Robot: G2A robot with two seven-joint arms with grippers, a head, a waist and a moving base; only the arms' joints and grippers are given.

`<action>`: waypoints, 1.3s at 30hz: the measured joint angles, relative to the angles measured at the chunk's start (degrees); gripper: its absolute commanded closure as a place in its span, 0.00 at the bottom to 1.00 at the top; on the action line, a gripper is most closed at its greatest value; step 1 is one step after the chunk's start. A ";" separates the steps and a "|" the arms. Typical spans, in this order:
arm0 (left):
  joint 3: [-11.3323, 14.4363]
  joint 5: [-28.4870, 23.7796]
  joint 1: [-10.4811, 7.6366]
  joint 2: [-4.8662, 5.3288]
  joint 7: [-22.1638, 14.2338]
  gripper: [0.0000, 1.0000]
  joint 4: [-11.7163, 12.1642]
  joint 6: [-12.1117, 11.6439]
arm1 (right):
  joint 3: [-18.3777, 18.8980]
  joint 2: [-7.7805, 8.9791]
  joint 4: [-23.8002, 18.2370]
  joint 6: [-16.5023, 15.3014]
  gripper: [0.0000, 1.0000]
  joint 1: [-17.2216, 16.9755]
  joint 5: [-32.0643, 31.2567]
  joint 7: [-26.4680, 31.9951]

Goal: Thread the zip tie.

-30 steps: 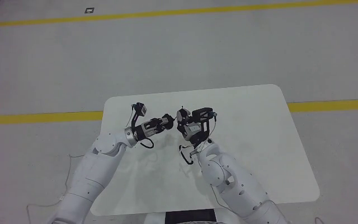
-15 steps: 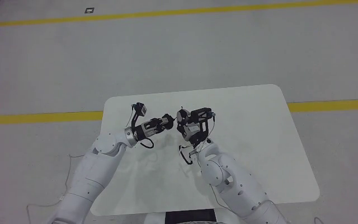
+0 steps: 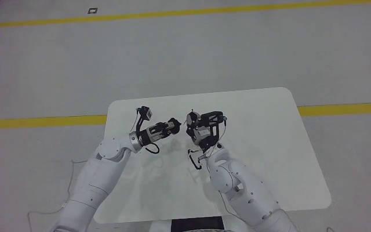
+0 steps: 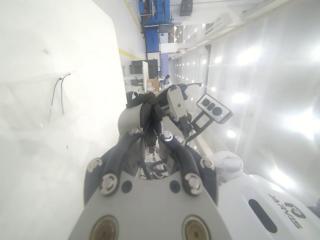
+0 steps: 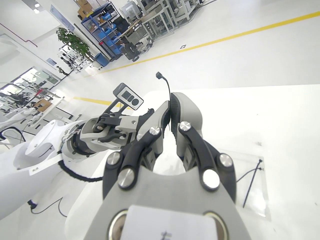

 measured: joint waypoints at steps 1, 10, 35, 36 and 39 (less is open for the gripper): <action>0.00 0.00 0.00 0.00 0.00 1.00 0.00 0.00 | 0.05 0.02 -0.35 -0.23 1.00 -0.20 -0.03 0.00; 0.00 0.00 0.00 0.00 0.00 1.00 0.00 0.00 | -0.30 -0.02 -1.55 -1.20 1.00 -1.06 -0.95 0.83; 0.00 0.00 0.00 0.00 0.00 1.00 0.00 0.00 | -0.82 -0.79 -0.55 -0.74 1.00 -0.40 -1.90 -0.23; 0.00 0.00 0.00 0.00 0.00 1.00 0.00 0.00 | -0.80 -0.81 -0.55 -0.73 1.00 -0.41 -1.88 -0.32; 0.00 0.00 0.00 0.00 0.00 1.00 0.00 0.00 | -0.72 -0.87 -0.56 -0.73 1.00 -0.46 -1.89 -0.44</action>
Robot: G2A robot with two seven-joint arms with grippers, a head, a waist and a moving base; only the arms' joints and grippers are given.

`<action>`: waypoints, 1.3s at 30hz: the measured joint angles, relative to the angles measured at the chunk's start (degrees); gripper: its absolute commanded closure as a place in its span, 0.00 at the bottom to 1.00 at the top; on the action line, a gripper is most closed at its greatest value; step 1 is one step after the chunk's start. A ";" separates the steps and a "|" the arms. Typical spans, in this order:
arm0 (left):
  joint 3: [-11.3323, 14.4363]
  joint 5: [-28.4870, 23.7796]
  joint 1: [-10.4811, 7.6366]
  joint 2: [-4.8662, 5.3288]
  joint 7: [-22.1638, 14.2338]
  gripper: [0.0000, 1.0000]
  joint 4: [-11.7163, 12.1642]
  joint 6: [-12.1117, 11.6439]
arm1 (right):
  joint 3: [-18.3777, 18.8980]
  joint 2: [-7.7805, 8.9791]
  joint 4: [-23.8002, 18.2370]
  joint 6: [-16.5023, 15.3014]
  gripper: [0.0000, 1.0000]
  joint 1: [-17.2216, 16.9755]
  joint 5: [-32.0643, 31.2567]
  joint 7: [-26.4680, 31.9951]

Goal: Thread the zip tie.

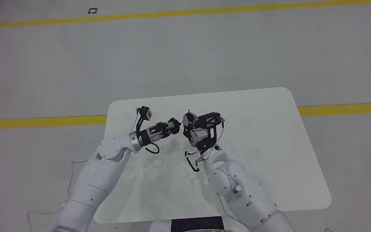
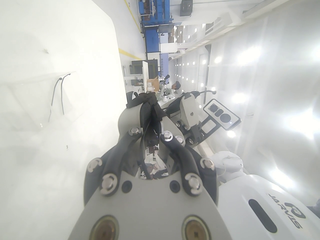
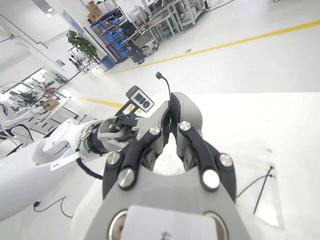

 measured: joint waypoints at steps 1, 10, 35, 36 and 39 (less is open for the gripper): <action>0.00 0.00 0.00 0.00 0.00 1.00 0.00 0.00 | 0.02 -0.02 0.00 -0.01 1.00 -0.01 -0.02 0.00; 0.00 0.00 0.00 0.00 0.00 1.00 0.00 0.00 | 0.06 -0.26 0.83 -0.08 1.00 0.38 0.02 0.39; 0.00 0.00 0.00 0.00 0.00 1.00 0.00 0.00 | 0.92 -0.56 -0.37 -1.02 1.00 -0.60 0.19 0.24; 0.00 0.00 0.00 0.00 0.00 1.00 0.00 0.00 | 1.12 -0.53 -0.62 -1.07 1.00 -0.80 0.19 0.21; 0.00 0.00 0.00 0.00 0.00 1.00 0.00 0.00 | 2.03 -0.41 -1.65 -1.09 1.00 -1.72 0.56 -0.59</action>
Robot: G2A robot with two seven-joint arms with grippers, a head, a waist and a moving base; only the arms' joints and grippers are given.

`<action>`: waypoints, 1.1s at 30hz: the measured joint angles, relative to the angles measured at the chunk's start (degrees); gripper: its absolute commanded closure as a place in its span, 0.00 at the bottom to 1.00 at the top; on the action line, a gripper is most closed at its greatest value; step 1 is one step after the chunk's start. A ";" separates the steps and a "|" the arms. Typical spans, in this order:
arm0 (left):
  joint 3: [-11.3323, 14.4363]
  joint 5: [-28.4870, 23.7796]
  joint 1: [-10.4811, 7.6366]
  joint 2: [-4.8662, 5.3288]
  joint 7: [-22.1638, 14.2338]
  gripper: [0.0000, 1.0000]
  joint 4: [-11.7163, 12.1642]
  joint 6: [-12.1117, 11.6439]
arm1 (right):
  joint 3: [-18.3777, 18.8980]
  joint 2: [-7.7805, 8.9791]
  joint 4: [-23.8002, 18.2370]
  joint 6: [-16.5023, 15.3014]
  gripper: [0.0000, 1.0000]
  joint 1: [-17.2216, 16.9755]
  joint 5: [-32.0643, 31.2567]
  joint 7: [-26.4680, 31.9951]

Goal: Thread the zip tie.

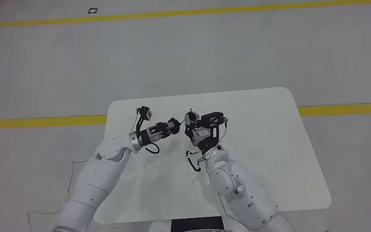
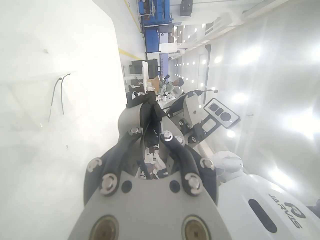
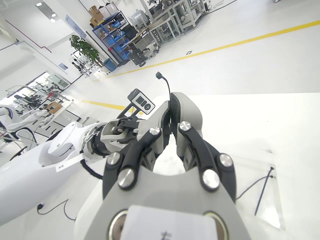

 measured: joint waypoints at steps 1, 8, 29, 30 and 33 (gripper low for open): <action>0.00 0.00 0.00 0.00 0.00 1.00 0.00 0.00 | 0.31 0.03 -0.35 -0.14 1.00 -0.33 0.34 -0.42; 0.00 0.00 0.00 0.00 0.00 1.00 0.00 0.00 | 1.53 0.14 -1.11 -2.63 1.00 -1.28 3.23 -2.02; -2.21 0.79 1.04 0.68 -4.74 1.00 2.92 0.00 | 3.65 0.39 -1.40 -1.70 1.00 -2.24 3.75 -0.74; -2.47 0.79 0.99 0.69 -5.90 1.00 3.25 0.00 | 3.71 0.40 -1.32 -1.61 1.00 -2.25 3.80 -0.32; -3.46 -0.03 0.76 0.62 -9.47 1.00 4.25 0.00 | 3.72 0.44 -1.10 -1.27 1.00 -2.17 3.59 1.27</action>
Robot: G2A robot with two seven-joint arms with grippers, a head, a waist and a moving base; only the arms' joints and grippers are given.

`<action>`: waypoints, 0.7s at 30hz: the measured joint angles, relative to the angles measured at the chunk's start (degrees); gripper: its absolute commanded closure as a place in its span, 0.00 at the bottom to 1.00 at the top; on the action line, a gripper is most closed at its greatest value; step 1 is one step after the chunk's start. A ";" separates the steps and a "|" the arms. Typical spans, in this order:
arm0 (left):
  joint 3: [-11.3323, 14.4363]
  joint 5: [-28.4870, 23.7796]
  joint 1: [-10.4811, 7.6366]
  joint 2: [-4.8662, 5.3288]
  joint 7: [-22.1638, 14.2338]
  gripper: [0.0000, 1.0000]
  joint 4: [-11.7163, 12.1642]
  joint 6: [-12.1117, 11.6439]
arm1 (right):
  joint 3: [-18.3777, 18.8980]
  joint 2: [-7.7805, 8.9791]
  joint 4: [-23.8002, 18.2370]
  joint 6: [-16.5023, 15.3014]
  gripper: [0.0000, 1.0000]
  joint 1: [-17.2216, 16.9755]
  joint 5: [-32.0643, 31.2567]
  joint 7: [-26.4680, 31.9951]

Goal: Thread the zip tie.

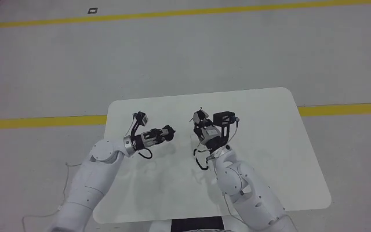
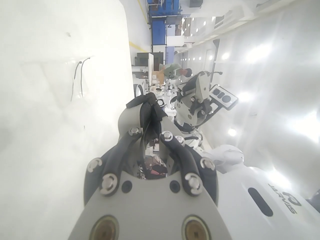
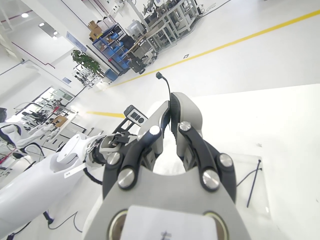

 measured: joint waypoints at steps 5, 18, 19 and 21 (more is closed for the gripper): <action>-2.05 -1.20 -0.20 -0.45 -5.13 1.00 0.57 0.00 | -0.16 -0.02 0.64 1.22 1.00 0.39 0.08 3.01; -5.94 -0.93 0.23 -2.66 -12.44 1.00 0.48 0.00 | -0.28 -0.02 0.85 1.26 1.00 0.79 0.15 4.82; -6.17 -0.97 0.34 -2.83 -13.04 1.00 0.41 0.00 | -0.28 -0.02 0.85 1.26 1.00 0.79 0.14 4.82; -6.54 -0.89 0.44 -3.05 -13.58 1.00 0.36 0.00 | -0.28 -0.02 0.85 1.26 1.00 0.79 0.14 4.82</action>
